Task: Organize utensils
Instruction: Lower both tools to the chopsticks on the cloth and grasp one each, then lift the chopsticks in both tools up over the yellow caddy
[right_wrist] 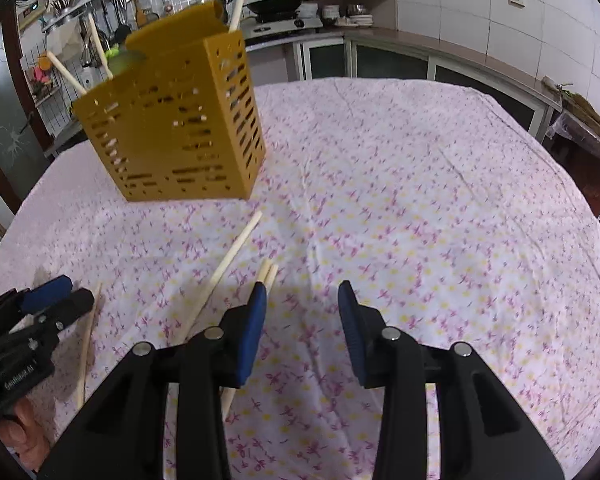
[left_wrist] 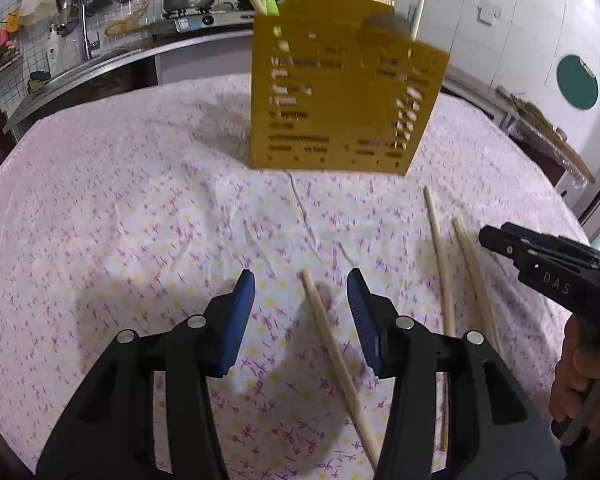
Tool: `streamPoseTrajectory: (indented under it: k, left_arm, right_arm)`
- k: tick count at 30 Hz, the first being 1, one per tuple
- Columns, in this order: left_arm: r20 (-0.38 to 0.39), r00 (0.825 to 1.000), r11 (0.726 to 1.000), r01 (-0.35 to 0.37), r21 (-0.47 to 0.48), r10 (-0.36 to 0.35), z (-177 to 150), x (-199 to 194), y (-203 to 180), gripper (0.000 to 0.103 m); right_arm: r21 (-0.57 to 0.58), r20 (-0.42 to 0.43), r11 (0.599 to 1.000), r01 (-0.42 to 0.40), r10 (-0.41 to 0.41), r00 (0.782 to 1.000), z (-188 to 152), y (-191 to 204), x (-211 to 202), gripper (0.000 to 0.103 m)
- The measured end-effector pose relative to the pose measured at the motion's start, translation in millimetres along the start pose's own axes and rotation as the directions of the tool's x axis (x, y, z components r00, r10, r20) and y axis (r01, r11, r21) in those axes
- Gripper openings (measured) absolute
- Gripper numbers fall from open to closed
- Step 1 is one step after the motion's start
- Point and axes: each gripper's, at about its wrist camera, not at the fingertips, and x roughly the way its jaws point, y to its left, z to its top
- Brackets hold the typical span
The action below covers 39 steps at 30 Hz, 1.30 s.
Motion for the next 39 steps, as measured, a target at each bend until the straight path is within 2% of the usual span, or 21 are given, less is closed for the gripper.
streamPoseTrajectory:
  k: [6, 10, 13, 17, 20, 22, 23, 24, 27, 30, 32, 34, 39]
  left_arm:
    - [-0.03, 1.0, 1.0, -0.008, 0.017, 0.009, -3, 11, -8, 0.047]
    - [-0.038, 0.998, 0.998, -0.04, 0.049, 0.042, 2, 16, -6, 0.045]
    - [-0.043, 0.998, 0.998, -0.034, 0.055, 0.036, 4, 17, -4, 0.044]
    - [-0.047, 0.998, 0.999, -0.028, 0.037, 0.03, 6, 17, -5, 0.042]
    - [-0.047, 0.998, 0.997, -0.036, 0.062, 0.039, 9, 21, -13, 0.042]
    - [-0.046, 0.999, 0.998, -0.026, 0.053, 0.029, 11, 21, -11, 0.031]
    - [-0.047, 0.999, 0.999, -0.018, 0.046, 0.02, 11, 20, -9, 0.018]
    - [-0.05, 0.999, 1.0, 0.008, 0.025, -0.006, 12, 19, -3, 0.01]
    - [-0.054, 0.997, 0.999, 0.049, 0.004, -0.049, 15, 14, 7, 0.009]
    - [-0.051, 0.998, 0.998, 0.023, 0.051, -0.021, 23, 9, 16, 0.004]
    - [-0.077, 0.997, 0.997, 0.016, 0.072, -0.01, 30, 11, 28, 0.003]
    - [-0.077, 0.997, 0.997, -0.013, 0.074, 0.018, 35, 12, 38, 0.003]
    - [-0.117, 0.993, 0.997, -0.023, 0.072, 0.032, 33, 23, 46, 0.004]
  right_arm:
    - [-0.041, -0.012, 0.997, 0.059, -0.059, 0.998, 5, 13, 10, 0.038]
    - [-0.092, -0.023, 0.991, 0.095, -0.097, 0.995, 6, 23, 16, 0.041]
    - [-0.092, -0.035, 0.993, 0.075, -0.079, 0.996, 5, 21, 14, 0.039]
    - [-0.146, -0.059, 0.987, 0.059, -0.069, 0.996, 7, 36, 16, 0.014]
    - [-0.137, -0.078, 0.99, 0.036, -0.047, 0.996, 14, 38, 21, 0.01]
    - [-0.114, -0.095, 0.993, -0.001, -0.01, 0.995, 17, 32, 19, 0.009]
    - [-0.098, -0.103, 0.995, -0.029, 0.019, 0.994, 17, 28, 16, 0.007]
    - [-0.089, -0.104, 0.995, -0.041, 0.032, 0.994, 17, 24, 13, 0.006]
    - [-0.078, -0.093, 0.996, -0.052, 0.045, 0.995, 15, 8, 3, 0.006]
    - [-0.074, -0.097, 0.997, -0.02, 0.013, 0.995, 17, -14, 3, 0.006]
    - [-0.071, -0.109, 0.997, -0.028, 0.02, 0.994, 17, -25, 6, 0.006]
    - [-0.088, -0.129, 0.995, -0.034, 0.023, 0.991, 16, -26, 11, 0.006]
    - [-0.124, -0.155, 0.992, -0.014, -0.005, 0.988, 20, -18, 16, 0.007]
